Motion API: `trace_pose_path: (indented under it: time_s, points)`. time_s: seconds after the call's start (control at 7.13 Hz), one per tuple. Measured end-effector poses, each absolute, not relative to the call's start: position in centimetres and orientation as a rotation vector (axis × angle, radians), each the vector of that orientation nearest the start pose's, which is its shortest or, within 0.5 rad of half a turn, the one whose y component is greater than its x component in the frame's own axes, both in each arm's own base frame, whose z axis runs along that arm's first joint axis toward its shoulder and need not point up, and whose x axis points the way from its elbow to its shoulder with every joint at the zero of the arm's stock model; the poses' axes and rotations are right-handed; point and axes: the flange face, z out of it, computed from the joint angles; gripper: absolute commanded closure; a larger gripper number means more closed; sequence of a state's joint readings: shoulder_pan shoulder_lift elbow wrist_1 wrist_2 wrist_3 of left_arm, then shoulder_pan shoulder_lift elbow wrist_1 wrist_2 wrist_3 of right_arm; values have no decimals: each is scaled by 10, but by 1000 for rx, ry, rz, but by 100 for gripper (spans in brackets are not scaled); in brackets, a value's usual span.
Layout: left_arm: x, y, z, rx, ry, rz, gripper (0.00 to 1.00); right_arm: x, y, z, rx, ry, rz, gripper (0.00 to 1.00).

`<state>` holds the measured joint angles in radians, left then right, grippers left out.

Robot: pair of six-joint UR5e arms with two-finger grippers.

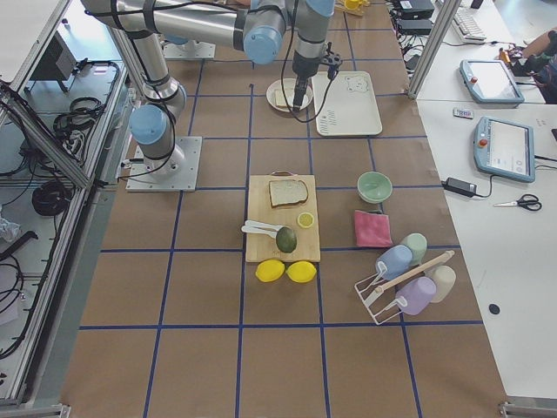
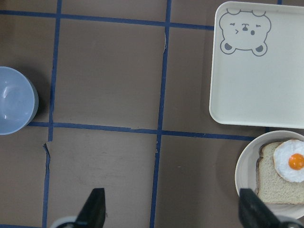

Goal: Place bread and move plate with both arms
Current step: 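Move the right gripper over the bread slice on the wooden board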

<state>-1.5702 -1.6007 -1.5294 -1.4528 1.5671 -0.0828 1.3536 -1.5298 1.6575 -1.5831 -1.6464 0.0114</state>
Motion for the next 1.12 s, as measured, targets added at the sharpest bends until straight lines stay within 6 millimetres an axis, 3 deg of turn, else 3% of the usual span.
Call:
trace_pose_path:
  time_s: [0.14, 0.28, 0.42, 0.56, 0.7, 0.84, 1.12]
  points:
    - [-134, -516, 505, -130, 3141, -201, 0, -4, -510, 402, 425, 3171, 251, 0]
    - [-134, -516, 505, -130, 3142, -199, 0, -25, -511, 374, 490, 3158, 283, 15]
    - [-134, -515, 504, -131, 3142, -198, 0, -41, -514, 348, 538, 3151, 271, 20]
    - [-134, -515, 504, -131, 3141, -198, 0, -52, -520, 323, 565, 3160, 239, 36]
    - [-134, -515, 504, -130, 3141, -198, 0, -60, -528, 300, 578, 3176, 227, 44]
    - [-134, -515, 504, -130, 3142, -198, 0, -67, -536, 276, 585, 3185, 241, 44]
    - [-134, -515, 504, -130, 3142, -199, 0, -72, -544, 245, 615, 3184, 281, 44]
